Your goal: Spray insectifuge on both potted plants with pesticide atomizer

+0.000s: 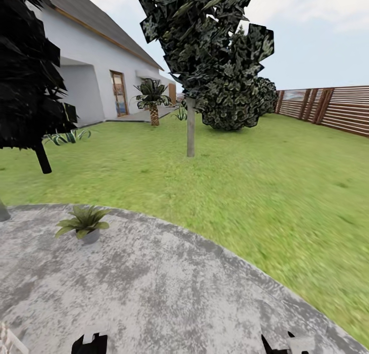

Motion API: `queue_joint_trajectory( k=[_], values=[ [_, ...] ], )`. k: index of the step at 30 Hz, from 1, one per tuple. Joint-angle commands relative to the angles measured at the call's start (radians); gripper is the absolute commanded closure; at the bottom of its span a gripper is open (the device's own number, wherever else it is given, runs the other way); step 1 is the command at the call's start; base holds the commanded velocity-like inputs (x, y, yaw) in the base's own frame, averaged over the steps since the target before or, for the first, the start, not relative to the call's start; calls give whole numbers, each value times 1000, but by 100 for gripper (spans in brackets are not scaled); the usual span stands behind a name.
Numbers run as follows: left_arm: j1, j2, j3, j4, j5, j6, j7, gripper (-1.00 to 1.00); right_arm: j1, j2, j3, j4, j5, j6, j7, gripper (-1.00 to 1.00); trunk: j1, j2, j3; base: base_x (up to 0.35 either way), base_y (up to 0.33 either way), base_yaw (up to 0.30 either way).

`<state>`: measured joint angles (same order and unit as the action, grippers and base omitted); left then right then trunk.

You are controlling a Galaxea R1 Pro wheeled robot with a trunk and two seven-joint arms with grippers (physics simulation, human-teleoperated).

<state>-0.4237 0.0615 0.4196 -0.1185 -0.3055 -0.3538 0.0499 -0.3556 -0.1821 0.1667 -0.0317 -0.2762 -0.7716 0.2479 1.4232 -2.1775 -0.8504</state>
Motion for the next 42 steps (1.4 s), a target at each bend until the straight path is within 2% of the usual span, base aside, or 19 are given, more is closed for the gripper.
queue_joint_trajectory(
  k=[1, 13, 24, 42],
  values=[
    [-1, 0, 4, 2, -11, -4, 5, 100, 0, 0, 7, 1, -11, -2, 5, -100, 0, 0, -1, 338, 0, 277],
    [-1, 0, 4, 2, -11, -5, 5, 100, 0, 1, 7, 1, -11, -2, 5, -100, 0, 0, -1, 338, -2, 276],
    [-1, -2, 4, 2, -11, -5, 5, 100, 0, 1, 7, 1, -11, -3, 5, -100, 0, 0, -1, 47, -7, 271],
    [-1, -2, 5, 2, -11, -5, 5, 100, 0, 2, 8, 2, -9, -3, 6, -100, 0, 0, -1, 298, -99, 19]
  ],
)
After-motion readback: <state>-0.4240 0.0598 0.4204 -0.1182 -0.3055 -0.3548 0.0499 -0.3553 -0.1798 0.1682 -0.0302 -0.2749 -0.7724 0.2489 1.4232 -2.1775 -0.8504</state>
